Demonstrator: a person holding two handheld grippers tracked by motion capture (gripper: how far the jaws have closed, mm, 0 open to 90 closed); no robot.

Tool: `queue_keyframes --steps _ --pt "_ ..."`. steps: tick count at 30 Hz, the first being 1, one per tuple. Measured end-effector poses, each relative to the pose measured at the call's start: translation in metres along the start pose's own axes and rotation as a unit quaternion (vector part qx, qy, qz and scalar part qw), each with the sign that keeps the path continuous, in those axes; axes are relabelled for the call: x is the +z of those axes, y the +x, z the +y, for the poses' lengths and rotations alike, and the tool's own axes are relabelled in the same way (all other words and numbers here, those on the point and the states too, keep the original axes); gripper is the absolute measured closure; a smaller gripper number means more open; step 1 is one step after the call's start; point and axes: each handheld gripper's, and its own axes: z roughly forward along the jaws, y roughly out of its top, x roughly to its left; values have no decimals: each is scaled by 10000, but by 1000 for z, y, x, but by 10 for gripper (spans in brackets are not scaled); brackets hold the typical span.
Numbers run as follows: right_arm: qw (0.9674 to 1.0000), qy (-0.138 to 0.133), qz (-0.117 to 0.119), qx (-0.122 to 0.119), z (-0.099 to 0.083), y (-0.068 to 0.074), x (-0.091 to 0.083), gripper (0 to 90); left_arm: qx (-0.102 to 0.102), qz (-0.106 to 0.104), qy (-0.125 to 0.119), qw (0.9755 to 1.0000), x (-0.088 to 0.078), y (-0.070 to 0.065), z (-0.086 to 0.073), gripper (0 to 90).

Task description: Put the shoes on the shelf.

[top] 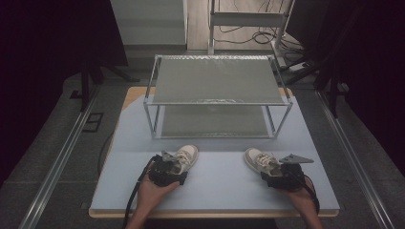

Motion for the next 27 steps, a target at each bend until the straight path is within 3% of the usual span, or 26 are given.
queue_keyframes --steps 8,27 --pt "10000 -41 47 24 0 -1 -1 270 79 77 -124 9999 -3 1 -1 292" --pt "9996 -240 129 -11 6 7 -8 287 121 -147 -449 9988 -16 3 4 296"
